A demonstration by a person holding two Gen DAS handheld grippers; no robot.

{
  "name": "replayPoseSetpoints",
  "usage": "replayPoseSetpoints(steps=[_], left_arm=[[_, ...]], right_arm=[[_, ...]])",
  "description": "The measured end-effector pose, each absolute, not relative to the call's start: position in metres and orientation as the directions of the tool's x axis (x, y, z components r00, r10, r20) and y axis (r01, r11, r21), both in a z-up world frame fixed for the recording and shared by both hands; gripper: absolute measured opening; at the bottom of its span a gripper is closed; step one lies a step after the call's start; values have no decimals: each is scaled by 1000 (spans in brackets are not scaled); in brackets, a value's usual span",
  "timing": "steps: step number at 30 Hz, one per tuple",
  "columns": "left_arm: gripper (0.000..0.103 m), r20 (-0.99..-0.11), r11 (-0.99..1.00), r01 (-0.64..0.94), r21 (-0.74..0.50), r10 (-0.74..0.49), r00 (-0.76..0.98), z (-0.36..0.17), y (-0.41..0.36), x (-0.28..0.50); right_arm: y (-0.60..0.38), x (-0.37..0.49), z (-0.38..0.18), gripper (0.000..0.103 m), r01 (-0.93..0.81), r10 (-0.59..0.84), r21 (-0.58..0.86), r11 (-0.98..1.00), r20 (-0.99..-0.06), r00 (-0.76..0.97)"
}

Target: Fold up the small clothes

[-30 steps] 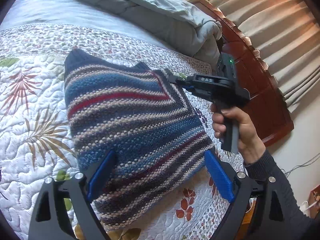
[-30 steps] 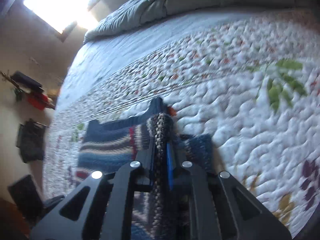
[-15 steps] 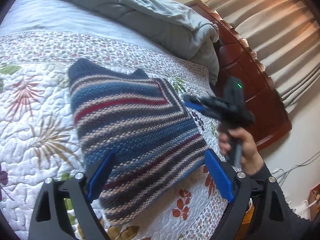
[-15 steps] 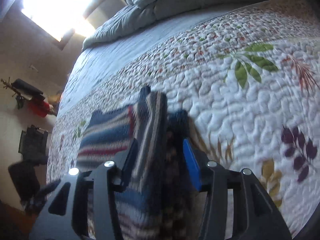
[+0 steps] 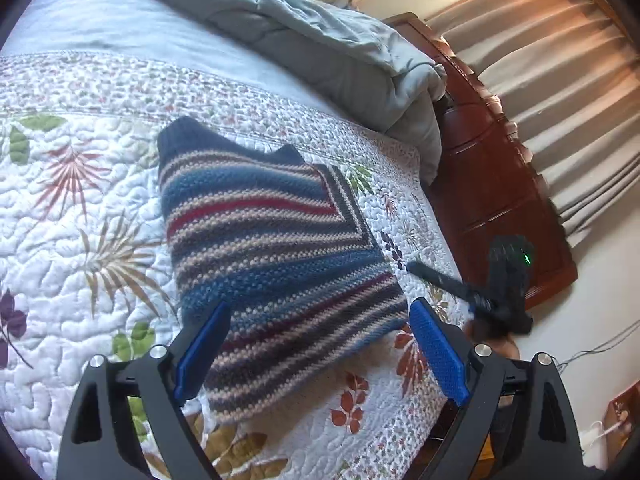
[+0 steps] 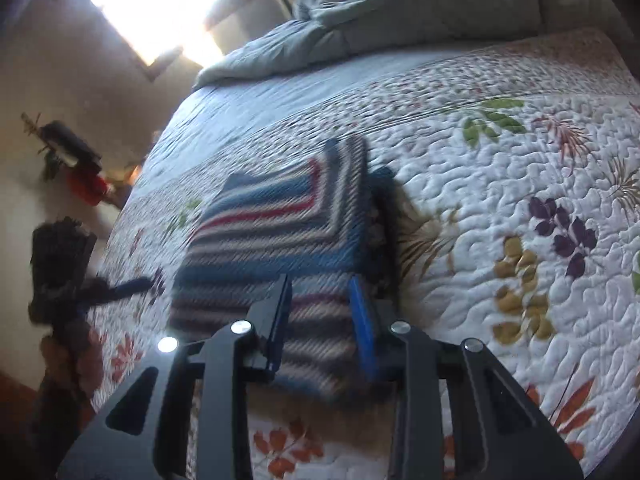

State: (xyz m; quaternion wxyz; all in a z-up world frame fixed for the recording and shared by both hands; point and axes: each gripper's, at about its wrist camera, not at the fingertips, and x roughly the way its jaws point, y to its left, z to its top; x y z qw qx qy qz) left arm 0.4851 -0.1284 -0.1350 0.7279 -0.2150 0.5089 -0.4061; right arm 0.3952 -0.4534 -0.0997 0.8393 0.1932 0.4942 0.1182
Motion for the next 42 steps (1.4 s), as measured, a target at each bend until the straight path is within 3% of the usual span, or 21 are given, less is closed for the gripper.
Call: replayPoseSetpoints(steps=[3, 6, 8, 9, 10, 12, 16, 20, 25, 29, 31, 33, 35, 37, 39, 42], left_arm=[[91, -604, 602, 340, -723, -789, 112, -151, -135, 485], [91, -627, 616, 278, -737, -777, 60, -175, -141, 484], [91, -621, 613, 260, -746, -781, 63, -179, -136, 481], [91, -599, 592, 271, -759, -798, 64, -175, -131, 479], [91, -585, 578, 282, -766, -809, 68, -171, -128, 478], [94, -555, 553, 309, -774, -827, 89, -161, -117, 478], [97, -521, 532, 260, -806, -846, 116, -162, -99, 499], [98, -527, 535, 174, -827, -845, 98, -178, -95, 523], [99, -563, 572, 131, -809, -820, 105, -192, -93, 539], [99, -591, 600, 145, -787, -800, 105, -196, -96, 539], [99, -689, 705, 233, -670, -708, 159, -183, -109, 532], [99, -790, 845, 401, -355, -500, 355, -146, -136, 504], [99, -766, 850, 523, -65, -378, 519, -115, -168, 465], [99, -719, 831, 541, 128, -298, 628, -102, -189, 437], [99, -686, 799, 557, 227, -275, 674, -96, -203, 418], [99, -657, 786, 558, 266, -275, 702, -90, -209, 404]], right_arm=[[-443, 390, -131, 27, 7, 422, 466, 885, -809, 408], [-452, 392, -161, 6, 72, 393, 448, 891, -840, 373], [-458, 392, -159, 8, 69, 413, 469, 880, -830, 374], [-456, 388, -151, 22, 49, 421, 472, 880, -825, 378], [-454, 385, -145, 58, 32, 424, 470, 882, -821, 381], [-451, 379, -127, 87, 6, 374, 413, 911, -831, 412], [-459, 388, -123, 93, 15, 423, 464, 886, -820, 385], [-485, 415, -149, 94, 138, 594, 660, 738, -733, 331], [-515, 435, -169, 94, 252, 623, 717, 650, -692, 365], [-508, 437, -168, 94, 220, 628, 718, 661, -689, 363], [-505, 434, -170, 94, 211, 647, 731, 649, -676, 353], [-503, 440, -175, 94, 203, 658, 736, 646, -672, 340], [-504, 440, -178, 94, 203, 652, 736, 645, -669, 357], [-503, 443, -182, 94, 209, 651, 734, 646, -673, 349], [-504, 448, -183, 94, 210, 641, 723, 658, -685, 347], [-501, 455, -179, 94, 201, 635, 718, 666, -688, 352]])
